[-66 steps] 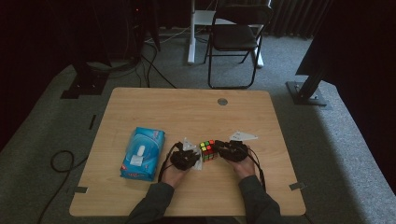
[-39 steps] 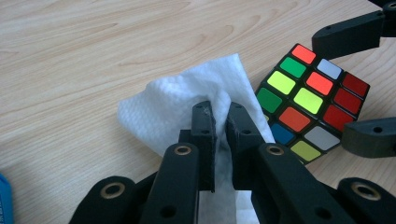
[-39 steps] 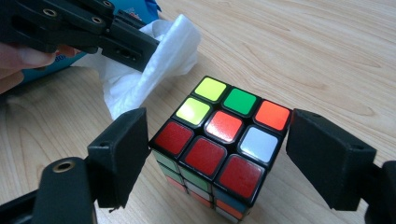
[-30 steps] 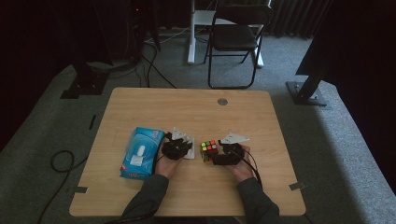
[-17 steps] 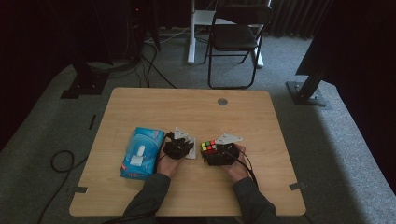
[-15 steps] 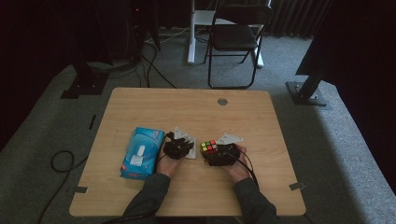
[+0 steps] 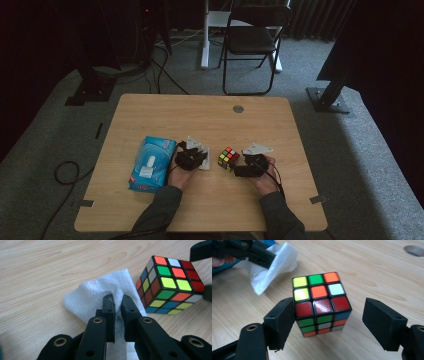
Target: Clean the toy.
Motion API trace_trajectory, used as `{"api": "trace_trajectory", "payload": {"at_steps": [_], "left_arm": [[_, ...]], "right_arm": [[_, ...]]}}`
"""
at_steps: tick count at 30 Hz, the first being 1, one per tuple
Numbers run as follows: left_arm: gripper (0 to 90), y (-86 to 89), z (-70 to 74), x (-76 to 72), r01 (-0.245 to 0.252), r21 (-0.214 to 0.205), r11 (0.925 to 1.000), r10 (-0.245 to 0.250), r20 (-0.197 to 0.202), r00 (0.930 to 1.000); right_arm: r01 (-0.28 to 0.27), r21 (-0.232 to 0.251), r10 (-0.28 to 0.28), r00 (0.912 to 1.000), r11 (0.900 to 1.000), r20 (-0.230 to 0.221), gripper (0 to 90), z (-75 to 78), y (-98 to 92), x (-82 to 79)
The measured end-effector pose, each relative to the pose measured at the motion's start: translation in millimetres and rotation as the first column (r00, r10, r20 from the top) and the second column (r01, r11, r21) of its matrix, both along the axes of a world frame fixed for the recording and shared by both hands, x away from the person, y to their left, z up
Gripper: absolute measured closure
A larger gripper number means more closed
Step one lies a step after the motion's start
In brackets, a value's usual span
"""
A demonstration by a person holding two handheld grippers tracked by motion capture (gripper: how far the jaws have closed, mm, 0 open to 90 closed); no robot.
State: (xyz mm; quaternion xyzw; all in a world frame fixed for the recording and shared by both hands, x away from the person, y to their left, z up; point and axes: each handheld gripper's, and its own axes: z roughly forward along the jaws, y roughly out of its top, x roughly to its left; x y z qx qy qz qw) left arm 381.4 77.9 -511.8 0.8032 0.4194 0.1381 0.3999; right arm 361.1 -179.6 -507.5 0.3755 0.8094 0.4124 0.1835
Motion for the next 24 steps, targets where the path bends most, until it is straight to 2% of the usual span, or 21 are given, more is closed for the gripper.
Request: {"api": "trace_trajectory", "payload": {"at_steps": [2,6,11,13,19,24], "left_arm": [[83.5,-1.0,-0.2,0.1,0.002,0.001,1.0,-0.002,-0.001,1.0],[83.5,-2.0,-1.2,0.3,0.004,0.001,1.0,-0.004,-0.001,1.0],[83.4,-3.0,-2.1,0.0,0.004,0.001,1.0,-0.004,-0.004,1.0],[83.4,-2.8,-2.1,-0.1,0.004,0.001,1.0,-0.004,-0.004,1.0],[83.4,-1.7,-1.6,-0.3,0.003,0.001,1.0,-0.003,-0.003,1.0],[83.4,-1.8,-1.9,-0.4,0.003,0.003,1.0,-0.003,-0.001,1.0]], "right_arm": [[0.018,0.023,-0.018,0.9998,0.9996,0.007,28.5,1.7,-4.5,0.1],[0.064,0.036,-0.065,0.9977,0.9973,0.019,35.3,4.3,-8.0,2.1],[0.105,0.06,-0.104,0.9945,0.9927,-0.014,37.9,4.2,-0.5,7.6],[0.139,0.083,-0.136,0.9899,0.9868,-0.041,43.1,3.3,5.9,12.3],[0.146,0.104,-0.14,0.9881,0.9838,-0.064,48.0,2.8,13.0,20.7],[0.097,0.118,-0.088,0.993,0.9882,-0.078,49.8,0.8,17.2,23.0]]}}
